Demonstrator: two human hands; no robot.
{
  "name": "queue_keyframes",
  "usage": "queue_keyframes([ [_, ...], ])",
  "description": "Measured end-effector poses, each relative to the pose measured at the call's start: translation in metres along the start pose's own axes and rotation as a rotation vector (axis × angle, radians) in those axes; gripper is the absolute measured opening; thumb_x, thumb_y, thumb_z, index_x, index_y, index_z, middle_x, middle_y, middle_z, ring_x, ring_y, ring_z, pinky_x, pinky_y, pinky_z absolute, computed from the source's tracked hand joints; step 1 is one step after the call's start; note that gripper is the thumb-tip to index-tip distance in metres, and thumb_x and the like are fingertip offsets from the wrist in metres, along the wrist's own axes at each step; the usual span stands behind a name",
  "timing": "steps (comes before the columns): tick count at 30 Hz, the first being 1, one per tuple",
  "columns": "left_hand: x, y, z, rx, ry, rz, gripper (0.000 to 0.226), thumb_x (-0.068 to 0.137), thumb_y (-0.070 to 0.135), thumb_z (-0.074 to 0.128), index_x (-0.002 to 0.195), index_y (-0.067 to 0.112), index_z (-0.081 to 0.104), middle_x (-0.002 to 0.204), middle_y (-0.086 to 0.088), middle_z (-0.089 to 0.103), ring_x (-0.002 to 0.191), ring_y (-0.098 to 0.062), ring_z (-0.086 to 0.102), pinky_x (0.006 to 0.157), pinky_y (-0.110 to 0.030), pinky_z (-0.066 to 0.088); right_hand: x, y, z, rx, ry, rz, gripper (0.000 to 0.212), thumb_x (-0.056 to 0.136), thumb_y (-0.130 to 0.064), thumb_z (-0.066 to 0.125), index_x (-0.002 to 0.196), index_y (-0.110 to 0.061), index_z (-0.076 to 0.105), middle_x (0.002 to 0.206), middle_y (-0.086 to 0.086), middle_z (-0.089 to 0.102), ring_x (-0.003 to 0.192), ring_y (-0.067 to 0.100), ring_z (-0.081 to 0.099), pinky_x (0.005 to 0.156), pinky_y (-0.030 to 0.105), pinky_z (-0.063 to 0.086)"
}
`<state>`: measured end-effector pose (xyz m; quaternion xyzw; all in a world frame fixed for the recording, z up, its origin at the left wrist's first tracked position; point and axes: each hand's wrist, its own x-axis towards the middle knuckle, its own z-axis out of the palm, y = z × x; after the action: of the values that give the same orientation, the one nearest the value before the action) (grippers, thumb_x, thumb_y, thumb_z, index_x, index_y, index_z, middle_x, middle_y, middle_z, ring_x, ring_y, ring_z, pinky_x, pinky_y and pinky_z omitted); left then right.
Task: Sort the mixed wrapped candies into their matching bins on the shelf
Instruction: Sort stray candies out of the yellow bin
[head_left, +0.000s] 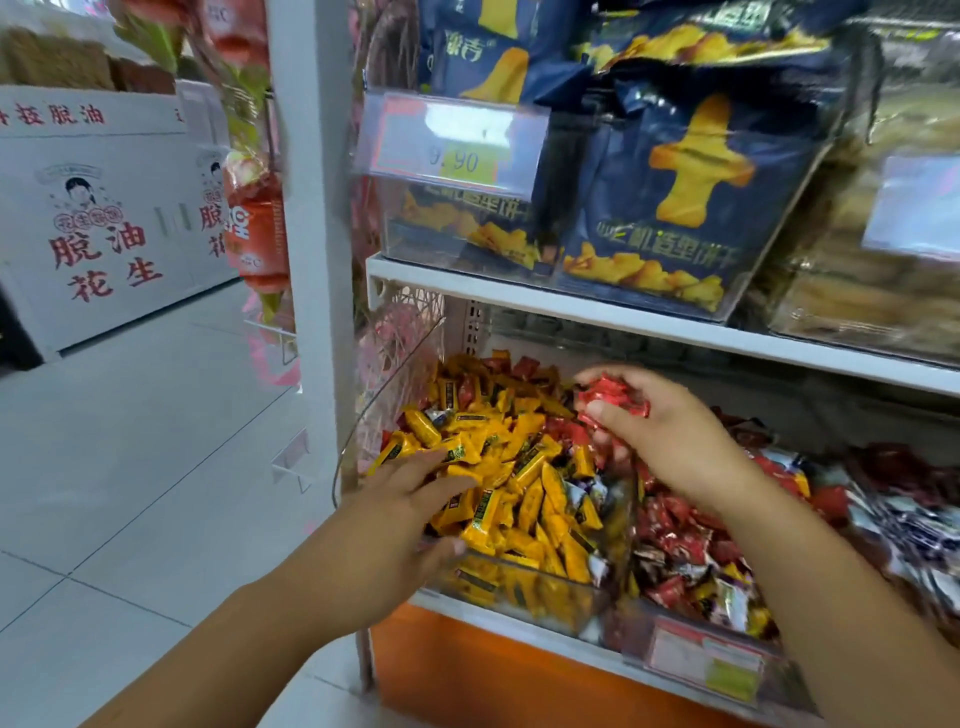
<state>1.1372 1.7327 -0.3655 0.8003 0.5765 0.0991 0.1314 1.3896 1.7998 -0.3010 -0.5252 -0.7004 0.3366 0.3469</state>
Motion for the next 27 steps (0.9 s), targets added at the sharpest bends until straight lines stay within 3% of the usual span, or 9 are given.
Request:
queue_keyframes([
  [5,0.015,0.013,0.007,0.034,0.063,-0.007,0.086,0.067,0.076,0.006,0.147,0.05,0.017,0.159,0.02,-0.004,0.148,-0.014,0.001,0.117,-0.05,0.019,-0.006,0.033,-0.042,-0.285,0.214,0.021,0.021,0.096,-0.025,0.056,0.114,-0.037,0.057,0.062,0.006,0.059,0.044,0.01,0.048,0.04,0.019,0.034],
  [7,0.019,0.019,0.01,0.035,0.062,-0.006,0.086,0.065,0.077,0.003,0.147,0.051,0.013,0.159,0.019,-0.009,0.148,-0.014,-0.004,0.12,-0.047,0.012,-0.009,0.043,-0.048,-0.348,0.137,0.106,0.033,0.093,-0.031,0.061,0.125,-0.035,0.057,0.09,0.003,0.07,0.071,0.015,0.064,0.062,0.022,0.049],
  [9,0.023,0.022,0.013,0.068,0.053,-0.004,0.088,0.064,0.077,-0.001,0.147,0.052,0.009,0.159,0.018,-0.013,0.147,-0.011,-0.01,0.119,-0.044,0.007,-0.012,0.046,-0.048,-0.459,0.097,0.103,0.043,0.09,-0.036,0.064,0.133,-0.033,0.054,0.12,-0.003,0.065,0.102,0.014,0.061,0.085,0.023,0.045],
  [12,0.031,0.019,0.015,0.066,0.046,0.0,0.092,0.062,0.082,-0.002,0.148,0.052,0.009,0.158,0.018,-0.017,0.142,-0.004,-0.023,0.118,-0.047,0.001,-0.01,0.024,-0.038,-0.495,0.1,-0.024,0.035,0.095,-0.035,0.056,0.13,-0.033,0.058,0.124,-0.01,0.062,0.097,0.0,0.06,0.081,0.02,0.044],
  [15,0.04,0.012,0.017,0.062,0.046,0.026,0.106,0.053,0.093,-0.015,0.148,0.052,0.01,0.158,0.018,-0.018,0.141,-0.004,-0.026,0.117,-0.05,-0.002,0.018,0.005,-0.019,-0.634,-0.187,-0.082,0.027,0.098,-0.027,0.053,0.123,-0.035,0.061,0.129,-0.016,0.056,0.076,-0.015,0.051,0.065,0.008,0.036],
  [18,0.048,0.005,0.016,0.066,0.048,0.05,0.104,0.055,0.092,-0.014,0.148,0.052,0.007,0.157,0.02,-0.02,0.141,-0.004,-0.027,0.117,-0.051,-0.005,0.062,0.011,-0.001,-0.838,-0.448,0.022,0.038,0.094,-0.015,0.059,0.129,-0.031,0.056,0.144,-0.004,0.046,0.104,0.008,0.056,0.081,0.021,0.043],
  [21,0.056,-0.002,0.013,0.014,0.102,0.061,0.095,0.062,0.093,-0.004,0.148,0.052,0.007,0.156,0.022,-0.018,0.141,-0.001,-0.026,0.119,-0.05,-0.004,0.095,0.026,0.013,-0.855,-0.584,0.122,0.061,0.088,-0.004,0.063,0.141,-0.029,0.044,0.147,0.005,0.041,0.085,0.014,0.057,0.07,0.026,0.047],
  [25,0.071,-0.007,0.011,-0.018,0.145,0.071,0.089,0.068,0.09,0.003,0.148,0.051,0.006,0.157,0.023,-0.014,0.141,0.002,-0.023,0.12,-0.048,-0.001,0.111,0.029,0.032,-0.925,-0.655,0.099,0.088,0.078,-0.019,0.078,0.15,-0.032,0.028,0.152,0.003,0.035,0.127,0.023,0.046,0.1,0.028,0.041],
  [27,0.079,-0.002,0.01,0.009,0.098,0.087,0.074,0.083,0.08,0.016,0.148,0.05,0.002,0.157,0.023,-0.016,0.142,-0.001,-0.024,0.119,-0.05,-0.005,0.111,0.027,0.035,-0.924,-0.665,0.092,0.088,0.078,-0.022,0.079,0.15,-0.029,0.028,0.15,0.002,0.037,0.128,0.021,0.043,0.097,0.023,0.037],
])
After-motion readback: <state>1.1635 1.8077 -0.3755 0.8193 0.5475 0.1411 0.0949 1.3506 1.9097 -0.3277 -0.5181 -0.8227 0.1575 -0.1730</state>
